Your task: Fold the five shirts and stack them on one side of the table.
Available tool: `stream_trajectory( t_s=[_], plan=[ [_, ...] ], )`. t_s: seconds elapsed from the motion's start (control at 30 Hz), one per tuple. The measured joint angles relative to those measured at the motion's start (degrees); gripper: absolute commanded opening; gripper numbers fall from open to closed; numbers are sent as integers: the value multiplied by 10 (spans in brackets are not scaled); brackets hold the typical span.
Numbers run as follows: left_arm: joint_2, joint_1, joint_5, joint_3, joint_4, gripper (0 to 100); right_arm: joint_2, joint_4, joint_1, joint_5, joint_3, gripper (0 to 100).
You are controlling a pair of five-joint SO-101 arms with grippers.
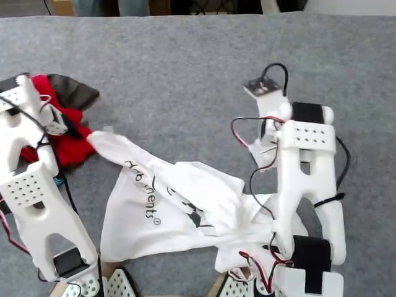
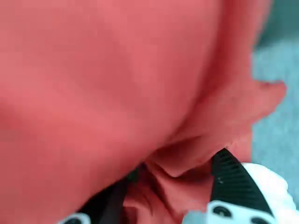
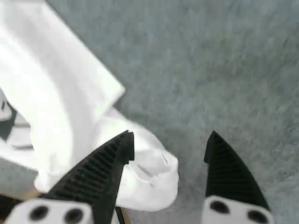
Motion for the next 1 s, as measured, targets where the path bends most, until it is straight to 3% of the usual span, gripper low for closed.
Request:
stream_trajectory(
  t_s=[0.13,0.27,0.43,0.57,0.77,0.93,1.0],
  plan=[
    [11,-55,51,-63,-32,287,19,-40,-4,-55,-4,254],
    [16,-94,71,-143,-14,288,85,-59,-4,-98,-7,254],
    [16,-76,73,-226,82,288,187,-23,-4,-141,-84,254],
    [16,-25,60,-227,100,288,246,40,-4,-147,-148,254],
    [-85,41,53,-107,102,288,289,98,-22,-144,-178,254],
    [-269,50,37,109,98,288,289,113,-47,-140,-178,254],
    [-333,50,14,209,60,288,289,113,-62,-145,-178,254]
  ],
)
